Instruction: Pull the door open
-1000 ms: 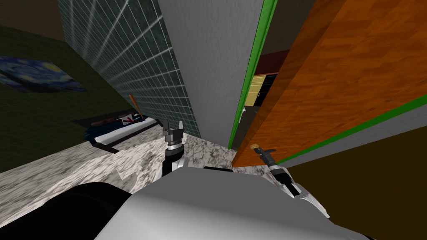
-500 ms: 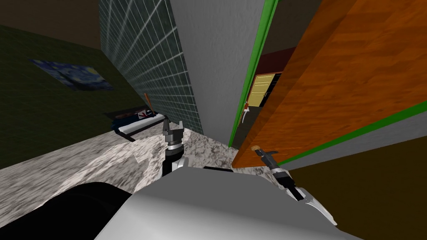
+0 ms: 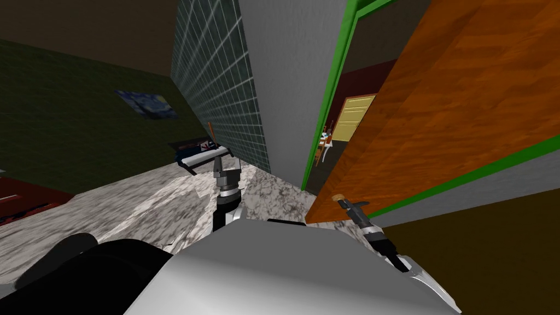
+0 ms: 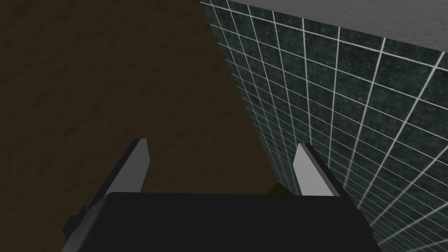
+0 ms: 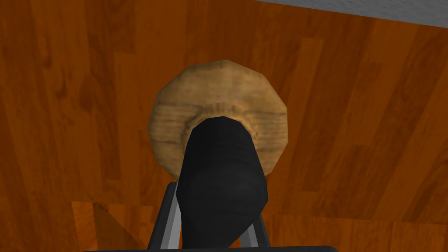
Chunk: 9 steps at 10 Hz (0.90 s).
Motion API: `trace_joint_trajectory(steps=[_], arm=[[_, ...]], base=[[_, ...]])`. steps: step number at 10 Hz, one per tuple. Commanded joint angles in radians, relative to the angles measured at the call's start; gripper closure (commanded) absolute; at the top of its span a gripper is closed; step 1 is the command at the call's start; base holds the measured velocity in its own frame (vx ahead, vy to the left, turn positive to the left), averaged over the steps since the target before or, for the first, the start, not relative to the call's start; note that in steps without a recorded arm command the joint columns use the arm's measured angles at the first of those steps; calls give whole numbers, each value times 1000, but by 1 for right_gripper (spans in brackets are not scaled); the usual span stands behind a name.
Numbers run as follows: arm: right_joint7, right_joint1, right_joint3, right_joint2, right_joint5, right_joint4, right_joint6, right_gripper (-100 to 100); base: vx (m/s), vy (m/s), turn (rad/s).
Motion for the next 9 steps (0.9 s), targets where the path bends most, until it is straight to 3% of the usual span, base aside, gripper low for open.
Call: trace_joint_trajectory(steps=[1,2,9], arm=[[-2,12,-11,-5,6,0,-19,100],[-3,7,-6,-2,4,-3,-9,100],[-3,15,-26,-11,19,35,-60,100]], base=[[-253,-105,171],[-108,-51,39],[-183,-91,169]])
